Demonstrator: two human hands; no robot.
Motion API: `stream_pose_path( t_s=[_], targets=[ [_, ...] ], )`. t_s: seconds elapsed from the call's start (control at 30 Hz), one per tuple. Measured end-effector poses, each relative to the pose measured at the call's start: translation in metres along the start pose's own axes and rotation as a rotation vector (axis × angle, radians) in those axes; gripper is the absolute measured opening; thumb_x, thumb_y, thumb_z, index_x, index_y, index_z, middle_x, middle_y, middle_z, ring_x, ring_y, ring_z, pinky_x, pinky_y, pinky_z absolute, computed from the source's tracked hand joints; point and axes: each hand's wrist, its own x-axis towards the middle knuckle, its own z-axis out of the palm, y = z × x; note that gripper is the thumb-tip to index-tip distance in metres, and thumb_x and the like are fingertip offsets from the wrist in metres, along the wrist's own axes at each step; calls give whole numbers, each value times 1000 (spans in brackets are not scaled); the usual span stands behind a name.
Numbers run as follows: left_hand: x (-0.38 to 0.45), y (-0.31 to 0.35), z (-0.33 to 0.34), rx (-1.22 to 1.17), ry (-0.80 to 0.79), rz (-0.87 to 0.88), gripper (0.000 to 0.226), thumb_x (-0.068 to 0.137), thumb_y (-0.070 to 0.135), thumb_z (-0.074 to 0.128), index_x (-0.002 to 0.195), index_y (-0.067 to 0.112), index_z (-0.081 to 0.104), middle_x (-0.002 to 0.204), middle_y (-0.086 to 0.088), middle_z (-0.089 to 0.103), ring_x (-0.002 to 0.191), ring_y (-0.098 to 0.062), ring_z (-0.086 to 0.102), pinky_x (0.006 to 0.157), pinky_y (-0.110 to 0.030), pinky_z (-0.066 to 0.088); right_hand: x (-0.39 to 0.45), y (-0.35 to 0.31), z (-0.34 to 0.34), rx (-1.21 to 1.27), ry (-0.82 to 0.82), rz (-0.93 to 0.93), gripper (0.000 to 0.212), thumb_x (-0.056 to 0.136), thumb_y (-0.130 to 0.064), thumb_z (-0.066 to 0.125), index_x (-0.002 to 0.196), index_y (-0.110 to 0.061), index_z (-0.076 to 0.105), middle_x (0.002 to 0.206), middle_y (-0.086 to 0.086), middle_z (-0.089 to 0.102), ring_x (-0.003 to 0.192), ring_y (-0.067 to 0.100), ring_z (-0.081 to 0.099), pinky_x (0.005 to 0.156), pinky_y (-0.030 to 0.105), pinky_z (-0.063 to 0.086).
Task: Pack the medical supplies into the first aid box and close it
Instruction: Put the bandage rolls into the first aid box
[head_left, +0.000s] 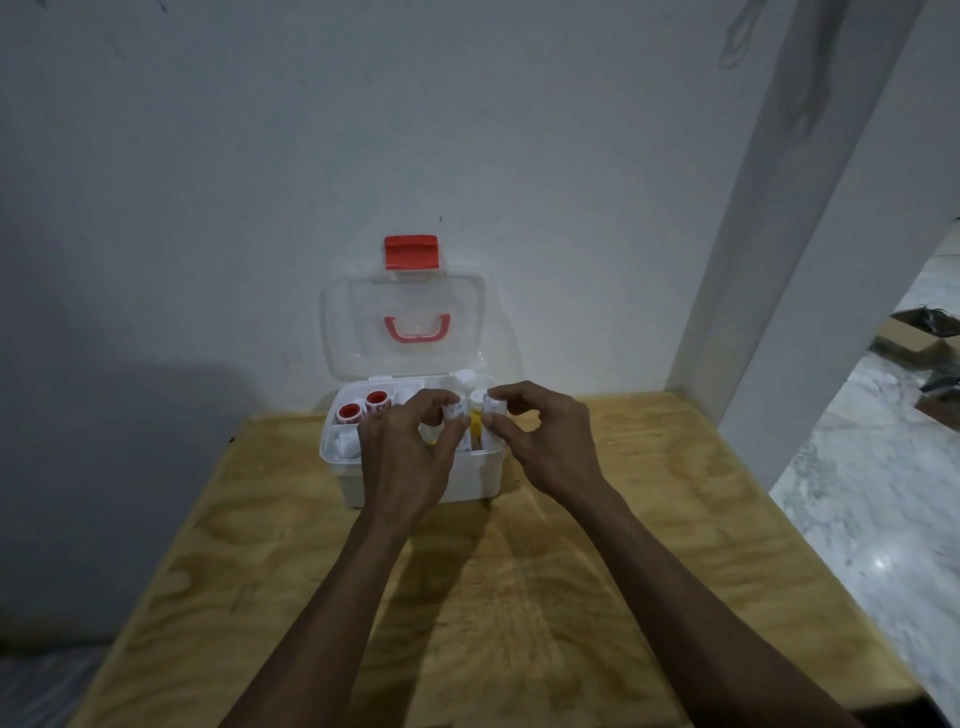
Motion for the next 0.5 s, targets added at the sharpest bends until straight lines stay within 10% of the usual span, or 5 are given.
stream_pose_path(
  t_s=[0.5],
  targets=[
    [-2, 0, 8, 64, -42, 0, 16, 83, 36, 70, 95, 27, 72, 87, 7, 73, 85, -15, 67, 86, -52, 50, -1, 6, -2, -75, -38, -2, 26, 82, -34, 75, 107, -28, 73, 102, -5, 73, 89, 4, 61, 72, 11, 42]
  ],
)
